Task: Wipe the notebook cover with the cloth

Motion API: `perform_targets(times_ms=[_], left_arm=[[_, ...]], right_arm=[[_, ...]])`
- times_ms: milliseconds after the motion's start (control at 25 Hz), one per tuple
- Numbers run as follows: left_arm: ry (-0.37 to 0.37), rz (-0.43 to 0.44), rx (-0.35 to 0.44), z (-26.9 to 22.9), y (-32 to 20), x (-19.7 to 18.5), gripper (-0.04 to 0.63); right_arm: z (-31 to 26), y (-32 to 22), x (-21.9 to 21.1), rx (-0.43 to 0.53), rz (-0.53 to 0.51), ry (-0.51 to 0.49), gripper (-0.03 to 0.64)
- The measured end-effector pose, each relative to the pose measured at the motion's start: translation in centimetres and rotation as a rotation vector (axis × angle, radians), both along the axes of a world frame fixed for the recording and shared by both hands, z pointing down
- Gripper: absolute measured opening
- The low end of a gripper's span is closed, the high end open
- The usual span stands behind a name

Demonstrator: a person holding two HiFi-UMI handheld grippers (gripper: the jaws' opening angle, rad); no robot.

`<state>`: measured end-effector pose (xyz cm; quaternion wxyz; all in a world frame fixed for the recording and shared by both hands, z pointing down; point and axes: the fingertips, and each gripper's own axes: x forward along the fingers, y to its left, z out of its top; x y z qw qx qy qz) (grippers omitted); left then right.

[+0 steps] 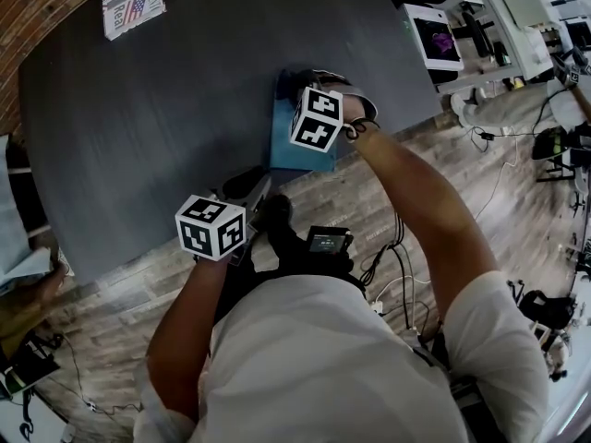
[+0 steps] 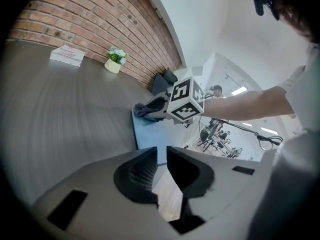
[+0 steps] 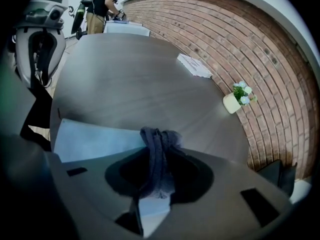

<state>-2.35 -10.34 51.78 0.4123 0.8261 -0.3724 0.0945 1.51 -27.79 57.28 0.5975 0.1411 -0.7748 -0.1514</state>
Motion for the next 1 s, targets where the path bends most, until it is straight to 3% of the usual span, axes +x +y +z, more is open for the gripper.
perform_targets(times_ms=[1000], left_arm=[[0.017,0.021,0.009,-0.4,0.9,0.8,0.055]], right_arm=[[0.6,3.2,0.2,-0.033,0.007,0.003,0.121]])
